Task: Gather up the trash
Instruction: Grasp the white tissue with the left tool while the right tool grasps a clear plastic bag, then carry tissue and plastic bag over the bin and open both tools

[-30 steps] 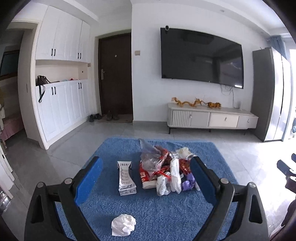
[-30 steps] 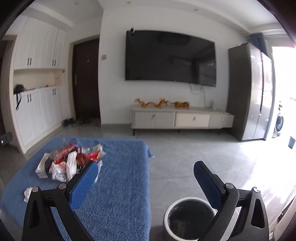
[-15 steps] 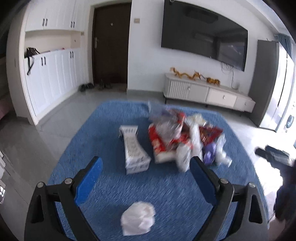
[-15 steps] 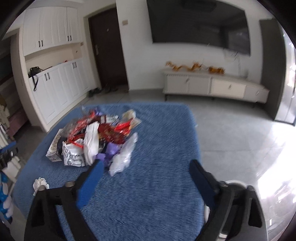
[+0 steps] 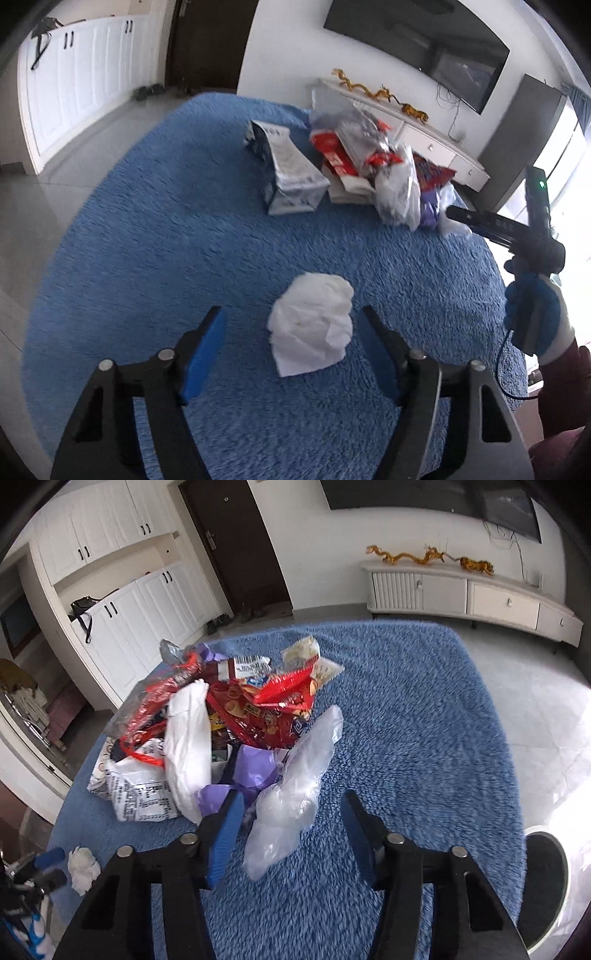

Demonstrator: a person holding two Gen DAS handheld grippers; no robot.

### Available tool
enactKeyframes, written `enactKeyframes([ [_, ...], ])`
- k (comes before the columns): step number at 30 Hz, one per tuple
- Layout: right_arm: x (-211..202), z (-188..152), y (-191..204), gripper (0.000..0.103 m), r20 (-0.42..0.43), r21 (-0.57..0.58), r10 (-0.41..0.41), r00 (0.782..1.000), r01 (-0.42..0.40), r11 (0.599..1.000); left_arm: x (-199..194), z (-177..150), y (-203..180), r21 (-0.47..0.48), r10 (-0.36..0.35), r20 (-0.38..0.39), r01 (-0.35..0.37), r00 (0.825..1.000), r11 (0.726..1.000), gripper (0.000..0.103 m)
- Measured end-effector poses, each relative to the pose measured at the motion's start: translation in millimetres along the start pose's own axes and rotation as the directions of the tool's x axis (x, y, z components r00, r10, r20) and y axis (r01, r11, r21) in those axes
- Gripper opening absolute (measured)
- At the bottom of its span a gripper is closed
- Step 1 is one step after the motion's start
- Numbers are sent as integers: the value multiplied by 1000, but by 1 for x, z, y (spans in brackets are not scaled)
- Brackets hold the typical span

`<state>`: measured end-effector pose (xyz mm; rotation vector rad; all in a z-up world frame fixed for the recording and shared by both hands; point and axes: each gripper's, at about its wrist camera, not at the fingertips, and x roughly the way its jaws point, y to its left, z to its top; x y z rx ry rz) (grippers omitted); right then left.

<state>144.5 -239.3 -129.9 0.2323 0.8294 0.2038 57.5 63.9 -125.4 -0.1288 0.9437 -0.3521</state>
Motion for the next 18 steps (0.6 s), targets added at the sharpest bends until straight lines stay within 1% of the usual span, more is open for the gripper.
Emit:
enactKeyframes([
  [1, 3, -1, -2, 43, -8, 8, 9, 1000, -9, 1000, 5, 2, -2, 3, -8, -11, 8, 1000, 1000, 63],
  [2, 9, -2, -4, 40, -18, 17, 20, 1000, -19, 1000, 10, 2, -5, 6, -13, -25, 13, 1000, 1000, 56],
  [3, 9, -4, -5, 34, -24, 24, 31, 999, -30, 999, 16, 1, -9, 11, -8, -41, 8, 999, 1000, 52],
  [4, 9, -6, -7, 34, -26, 31, 42, 999, -41, 999, 19, 2, -11, 13, 0, -53, 1, 999, 1000, 42],
  [5, 7, -8, -8, 34, -23, 34, 50, 998, -49, 998, 21, 1, -14, 18, 25, -48, -24, 999, 1000, 37],
  [6, 4, -10, -8, 33, -21, 33, 53, 998, -53, 998, 21, 2, -16, 17, 30, -44, -29, 999, 999, 34],
  [7, 1, -12, -8, 33, -18, 31, 55, 998, -54, 998, 21, 2, -17, 6, 16, -47, -16, 999, 1000, 23],
  [8, -3, -15, -8, 33, -16, 28, 56, 998, -55, 998, 21, 2, -16, -14, 0, -53, -1, 999, 1000, 20],
  [9, -8, -19, -9, 32, -14, 29, 60, 998, -59, 998, 19, 2, -16, -32, -2, -54, 1, 999, 999, 20],
  [13, -33, -33, -15, 32, 6, 41, 82, 997, -82, 996, 12, -2, -23, -46, 7, -45, -9, 999, 999, 17],
  [15, -51, -41, -20, 32, 25, 44, 91, 996, -92, 995, 8, -1, -30, -39, 0, -39, -2, 999, 999, 17],
  [18, -80, -52, -31, 32, 64, 57, 99, 993, -103, 993, 0, 5, -50, -2, -24, -32, 24, 999, 1000, 17],
])
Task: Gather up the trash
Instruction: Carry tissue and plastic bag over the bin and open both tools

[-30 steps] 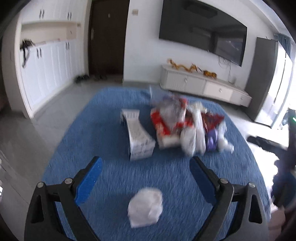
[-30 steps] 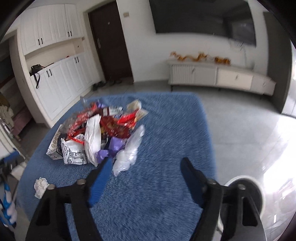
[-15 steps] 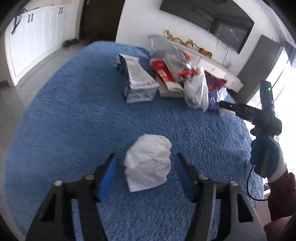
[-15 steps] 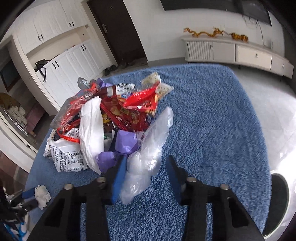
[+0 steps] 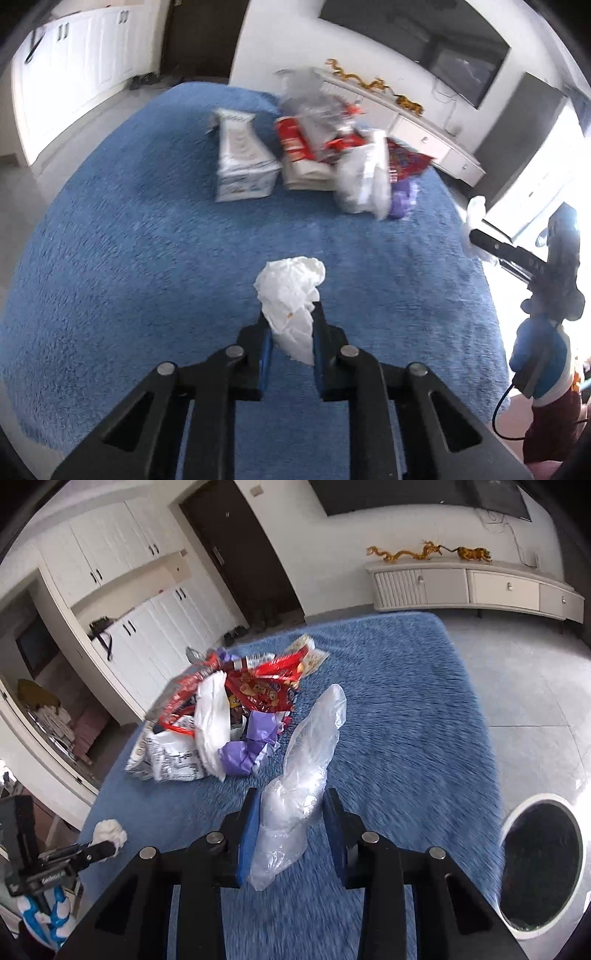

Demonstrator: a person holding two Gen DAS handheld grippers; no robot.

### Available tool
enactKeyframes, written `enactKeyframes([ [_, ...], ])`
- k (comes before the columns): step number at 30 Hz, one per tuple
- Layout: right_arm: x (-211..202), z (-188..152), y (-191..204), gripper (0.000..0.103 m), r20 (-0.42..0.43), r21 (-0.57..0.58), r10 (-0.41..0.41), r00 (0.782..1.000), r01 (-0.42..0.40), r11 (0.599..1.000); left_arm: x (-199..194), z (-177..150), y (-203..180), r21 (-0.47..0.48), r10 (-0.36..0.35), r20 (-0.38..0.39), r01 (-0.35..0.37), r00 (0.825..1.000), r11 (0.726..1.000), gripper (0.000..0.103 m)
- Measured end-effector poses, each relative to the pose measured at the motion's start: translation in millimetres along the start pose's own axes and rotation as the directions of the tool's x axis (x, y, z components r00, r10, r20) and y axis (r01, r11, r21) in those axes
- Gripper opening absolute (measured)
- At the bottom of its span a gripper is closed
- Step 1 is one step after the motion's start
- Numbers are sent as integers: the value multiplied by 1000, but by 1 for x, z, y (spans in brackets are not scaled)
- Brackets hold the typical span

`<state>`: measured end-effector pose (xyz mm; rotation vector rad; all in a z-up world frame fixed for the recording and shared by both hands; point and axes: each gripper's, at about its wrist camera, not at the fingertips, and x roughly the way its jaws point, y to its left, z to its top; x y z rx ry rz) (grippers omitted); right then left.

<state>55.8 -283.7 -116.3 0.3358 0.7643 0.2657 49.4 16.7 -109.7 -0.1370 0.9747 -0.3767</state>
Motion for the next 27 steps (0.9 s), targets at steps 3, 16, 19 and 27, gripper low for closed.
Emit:
enactKeyframes([
  [3, -33, -5, -12, 32, 52, 20, -15, 999, 14, 1000, -1, 12, -33, 58, -49, 1, 49, 999, 997, 17],
  [16, -127, -58, -182, 33, 90, 281, -352, 932, 315, 907, 92, 55, -295, 414, -251, -169, 300, 953, 859, 17],
  [19, -126, -65, -216, 35, 38, 301, -397, 917, 368, 879, 132, 54, -343, 409, -264, -236, 343, 935, 846, 18],
  [27, -121, -71, -257, 56, -56, 307, -480, 876, 472, 826, 207, 51, -410, 303, -322, -406, 458, 855, 836, 30],
])
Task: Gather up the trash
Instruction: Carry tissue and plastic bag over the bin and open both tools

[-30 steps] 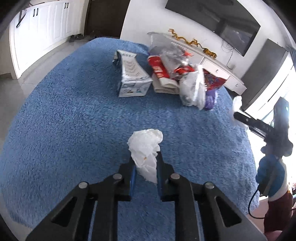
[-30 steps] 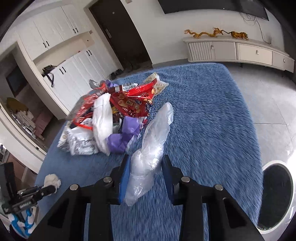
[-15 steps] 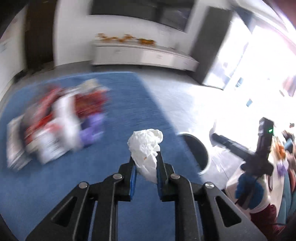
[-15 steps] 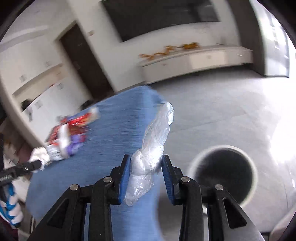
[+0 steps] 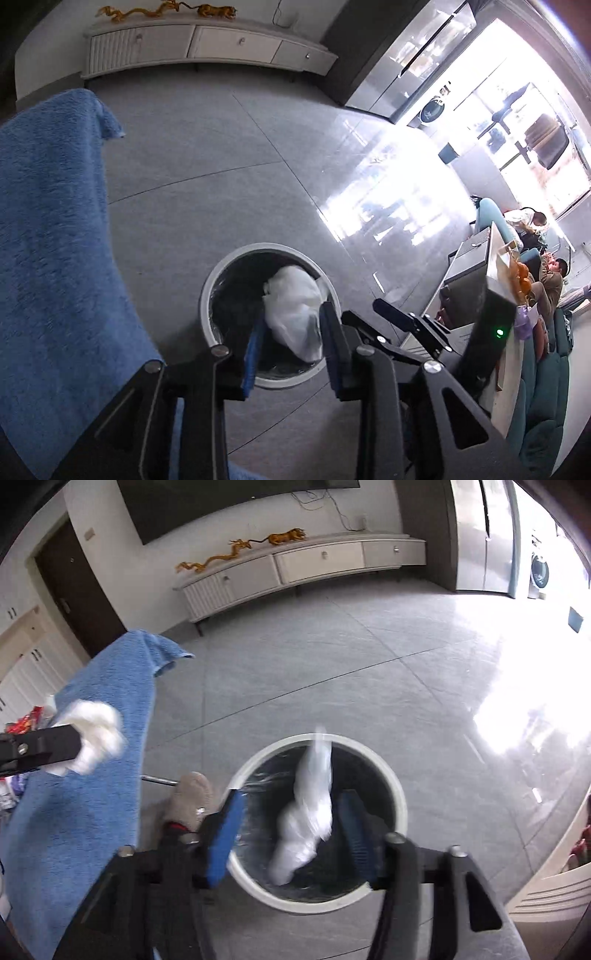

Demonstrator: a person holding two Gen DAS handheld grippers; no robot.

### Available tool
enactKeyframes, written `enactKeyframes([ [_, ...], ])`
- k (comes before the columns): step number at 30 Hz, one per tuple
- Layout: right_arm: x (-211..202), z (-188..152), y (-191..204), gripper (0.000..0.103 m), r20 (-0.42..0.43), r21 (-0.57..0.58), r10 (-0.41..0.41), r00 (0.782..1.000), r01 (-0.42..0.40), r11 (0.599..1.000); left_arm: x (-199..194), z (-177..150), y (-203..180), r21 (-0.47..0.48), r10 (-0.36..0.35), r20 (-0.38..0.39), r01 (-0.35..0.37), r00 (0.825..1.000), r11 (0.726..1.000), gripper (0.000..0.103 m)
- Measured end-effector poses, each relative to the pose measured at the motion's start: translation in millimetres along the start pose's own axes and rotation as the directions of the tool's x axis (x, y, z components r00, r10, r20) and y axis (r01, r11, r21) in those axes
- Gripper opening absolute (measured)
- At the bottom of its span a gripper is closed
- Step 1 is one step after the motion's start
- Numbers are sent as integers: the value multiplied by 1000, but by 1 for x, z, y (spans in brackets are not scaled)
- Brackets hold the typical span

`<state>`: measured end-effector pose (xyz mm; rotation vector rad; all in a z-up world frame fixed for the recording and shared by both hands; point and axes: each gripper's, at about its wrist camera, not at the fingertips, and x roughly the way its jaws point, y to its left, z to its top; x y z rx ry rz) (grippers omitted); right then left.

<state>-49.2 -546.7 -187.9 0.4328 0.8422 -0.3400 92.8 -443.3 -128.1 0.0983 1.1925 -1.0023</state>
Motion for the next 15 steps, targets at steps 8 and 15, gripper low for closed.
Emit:
enactKeyframes([
  [8, -41, 5, 0, 56, 37, -28, -26, 999, 27, 999, -39, -2, 7, -6, 4, 91, -4, 996, 1000, 31],
  [15, -95, 24, 57, 56, 177, -93, 49, 983, -33, 995, -131, -24, 27, -10, 114, 257, -115, 960, 993, 31],
])
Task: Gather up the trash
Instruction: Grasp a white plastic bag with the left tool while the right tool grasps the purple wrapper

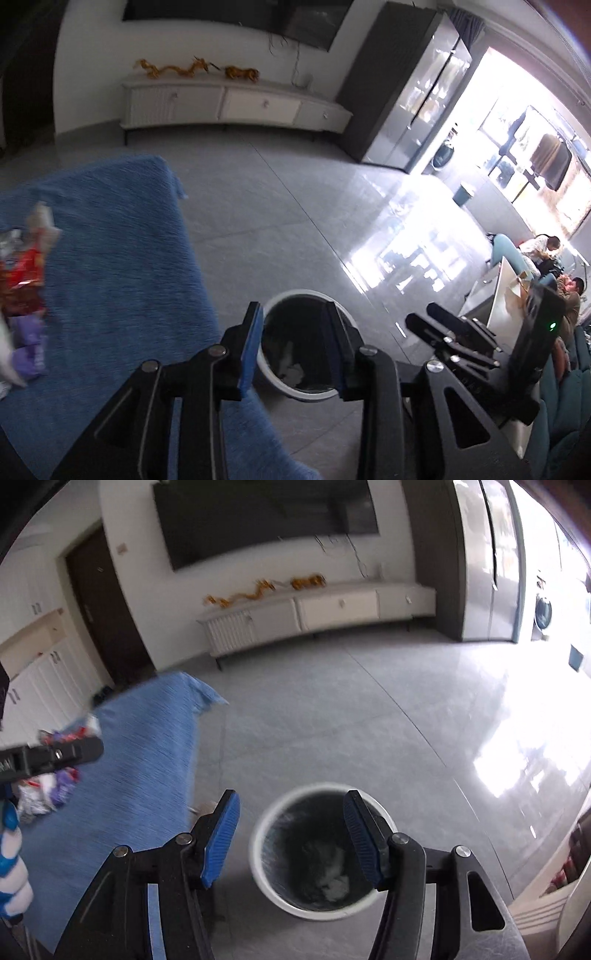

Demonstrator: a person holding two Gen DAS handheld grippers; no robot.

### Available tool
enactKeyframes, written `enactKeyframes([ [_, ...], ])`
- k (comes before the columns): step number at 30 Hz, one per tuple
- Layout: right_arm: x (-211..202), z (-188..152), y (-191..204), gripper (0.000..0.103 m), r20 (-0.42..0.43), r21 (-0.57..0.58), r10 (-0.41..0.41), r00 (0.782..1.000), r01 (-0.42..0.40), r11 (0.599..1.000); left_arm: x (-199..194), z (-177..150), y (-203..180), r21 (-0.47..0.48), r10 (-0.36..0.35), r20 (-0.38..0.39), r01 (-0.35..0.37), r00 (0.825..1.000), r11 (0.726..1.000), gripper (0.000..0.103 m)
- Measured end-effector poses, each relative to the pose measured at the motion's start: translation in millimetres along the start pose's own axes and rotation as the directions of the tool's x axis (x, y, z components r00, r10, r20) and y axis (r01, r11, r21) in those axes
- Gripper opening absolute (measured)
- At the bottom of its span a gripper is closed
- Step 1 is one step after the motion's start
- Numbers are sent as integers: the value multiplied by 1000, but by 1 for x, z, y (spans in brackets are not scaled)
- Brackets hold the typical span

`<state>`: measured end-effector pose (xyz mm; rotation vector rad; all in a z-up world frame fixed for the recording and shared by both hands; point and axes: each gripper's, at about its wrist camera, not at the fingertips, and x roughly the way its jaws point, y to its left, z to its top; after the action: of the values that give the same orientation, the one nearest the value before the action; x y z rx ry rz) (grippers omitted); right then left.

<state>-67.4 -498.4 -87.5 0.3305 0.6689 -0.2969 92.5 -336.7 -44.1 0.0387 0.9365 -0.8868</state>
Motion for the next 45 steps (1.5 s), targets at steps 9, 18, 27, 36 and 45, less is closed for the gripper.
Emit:
enactKeyframes([
  [9, -49, 24, 132, 56, 99, -163, 183, 978, -166, 973, -137, -33, 103, -43, 151, 149, -146, 977, 988, 32],
  [18, -22, 27, 234, 56, 20, -265, 304, 952, -289, 920, -203, -77, 228, -179, 283, 166, -253, 945, 951, 32],
  [27, 74, 6, 296, 54, -202, -202, 376, 904, -414, 887, -141, -106, 263, -257, 264, 35, -246, 964, 934, 31],
  [36, 152, -7, 310, 48, -328, -78, 416, 848, -463, 883, -114, -102, 285, -312, 216, 11, -201, 976, 928, 24],
  [45, 149, -9, 299, 25, -350, -46, 480, 804, -527, 849, -122, -114, 269, -292, 223, 7, -211, 975, 933, 11],
])
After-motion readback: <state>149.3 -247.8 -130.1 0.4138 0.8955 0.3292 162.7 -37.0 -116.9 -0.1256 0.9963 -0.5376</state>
